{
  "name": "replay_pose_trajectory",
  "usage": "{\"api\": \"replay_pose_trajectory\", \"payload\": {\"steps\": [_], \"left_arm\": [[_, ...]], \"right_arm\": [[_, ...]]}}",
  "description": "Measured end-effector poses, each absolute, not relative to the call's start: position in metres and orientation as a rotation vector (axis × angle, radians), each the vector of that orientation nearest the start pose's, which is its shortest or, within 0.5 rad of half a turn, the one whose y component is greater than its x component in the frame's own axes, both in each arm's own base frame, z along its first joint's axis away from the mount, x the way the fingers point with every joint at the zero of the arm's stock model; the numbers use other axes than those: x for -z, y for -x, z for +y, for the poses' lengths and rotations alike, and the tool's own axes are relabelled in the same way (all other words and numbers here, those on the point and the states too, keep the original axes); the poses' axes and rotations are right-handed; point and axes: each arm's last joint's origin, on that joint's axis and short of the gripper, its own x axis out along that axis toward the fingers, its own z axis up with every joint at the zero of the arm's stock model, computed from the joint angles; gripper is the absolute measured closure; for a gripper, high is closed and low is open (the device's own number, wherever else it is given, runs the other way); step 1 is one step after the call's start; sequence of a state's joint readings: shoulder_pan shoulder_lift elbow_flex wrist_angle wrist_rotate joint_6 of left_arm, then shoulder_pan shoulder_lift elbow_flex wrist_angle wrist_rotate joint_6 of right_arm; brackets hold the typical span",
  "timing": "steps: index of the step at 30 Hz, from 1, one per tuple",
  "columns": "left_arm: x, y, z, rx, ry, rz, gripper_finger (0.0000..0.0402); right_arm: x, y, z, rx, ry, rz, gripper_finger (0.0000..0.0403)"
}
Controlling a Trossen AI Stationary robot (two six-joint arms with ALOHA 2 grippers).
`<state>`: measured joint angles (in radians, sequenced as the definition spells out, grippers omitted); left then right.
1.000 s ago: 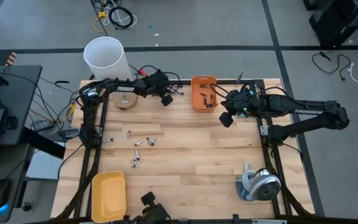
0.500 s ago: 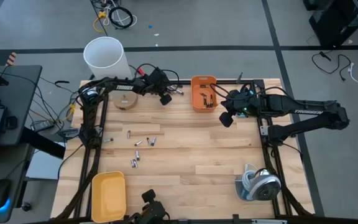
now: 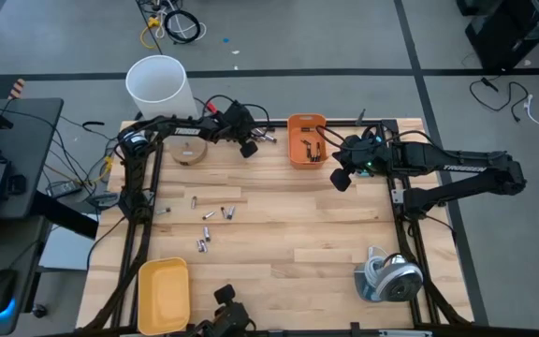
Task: Sort batteries
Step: Put the black battery into the orange bin
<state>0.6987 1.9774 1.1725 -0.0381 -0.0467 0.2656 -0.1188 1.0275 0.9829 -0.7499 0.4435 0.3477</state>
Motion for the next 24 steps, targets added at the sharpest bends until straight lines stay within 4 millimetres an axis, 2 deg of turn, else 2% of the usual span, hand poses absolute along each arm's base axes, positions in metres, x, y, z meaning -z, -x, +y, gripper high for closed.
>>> {"api": "replay_pose_trajectory", "payload": {"steps": [14,24], "left_arm": [[-0.13,-0.309,0.26,-0.588,0.072,0.893,0.0401],[-0.126,-0.307,0.251,-0.475,0.168,0.951,0.0402]], "right_arm": [[-0.312,-0.194,-0.036,0.662,-0.19,0.687,0.0403],[-0.312,-0.194,-0.036,0.662,-0.191,0.686,0.0403]]}}
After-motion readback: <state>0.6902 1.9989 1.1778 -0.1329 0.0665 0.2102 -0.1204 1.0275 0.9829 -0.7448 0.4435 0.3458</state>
